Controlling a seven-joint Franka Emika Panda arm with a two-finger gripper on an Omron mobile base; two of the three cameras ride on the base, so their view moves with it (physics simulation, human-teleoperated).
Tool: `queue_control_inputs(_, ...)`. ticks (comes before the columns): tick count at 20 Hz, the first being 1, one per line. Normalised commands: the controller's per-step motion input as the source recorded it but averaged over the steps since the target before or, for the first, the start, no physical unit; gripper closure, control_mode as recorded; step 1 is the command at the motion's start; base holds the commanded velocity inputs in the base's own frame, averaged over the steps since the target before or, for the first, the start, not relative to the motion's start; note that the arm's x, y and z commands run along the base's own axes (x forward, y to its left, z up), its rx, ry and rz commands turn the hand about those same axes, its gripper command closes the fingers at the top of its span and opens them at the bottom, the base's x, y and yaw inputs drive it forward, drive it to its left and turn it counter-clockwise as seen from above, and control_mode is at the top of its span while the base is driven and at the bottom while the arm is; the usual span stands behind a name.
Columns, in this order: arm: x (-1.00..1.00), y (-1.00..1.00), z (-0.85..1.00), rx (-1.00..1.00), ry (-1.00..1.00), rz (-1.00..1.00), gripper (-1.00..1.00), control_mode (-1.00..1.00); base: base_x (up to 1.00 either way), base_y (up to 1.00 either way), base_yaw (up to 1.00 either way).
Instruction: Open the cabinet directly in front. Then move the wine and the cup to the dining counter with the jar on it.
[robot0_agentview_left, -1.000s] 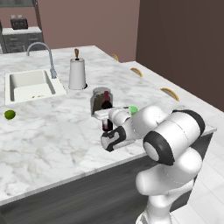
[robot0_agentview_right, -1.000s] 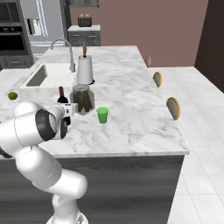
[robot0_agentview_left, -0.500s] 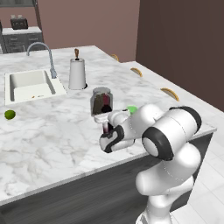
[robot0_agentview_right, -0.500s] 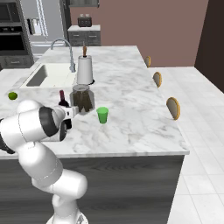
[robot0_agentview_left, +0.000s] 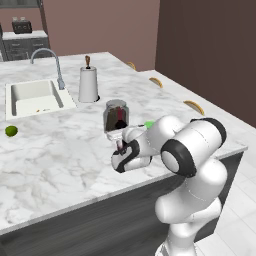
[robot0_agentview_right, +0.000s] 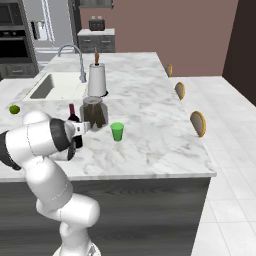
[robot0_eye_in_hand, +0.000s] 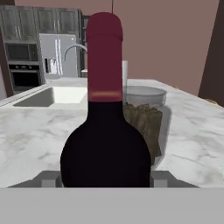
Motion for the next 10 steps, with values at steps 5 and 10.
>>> queue_control_inputs(5,0.23,0.00,-0.06,0.00,-0.11,0.00,1.00,-1.00,0.00,0.00,0.00)
queue_control_inputs(10,0.27,0.02,-0.10,0.02,-0.10,0.00,1.00,-1.00,0.00,0.00,0.00)
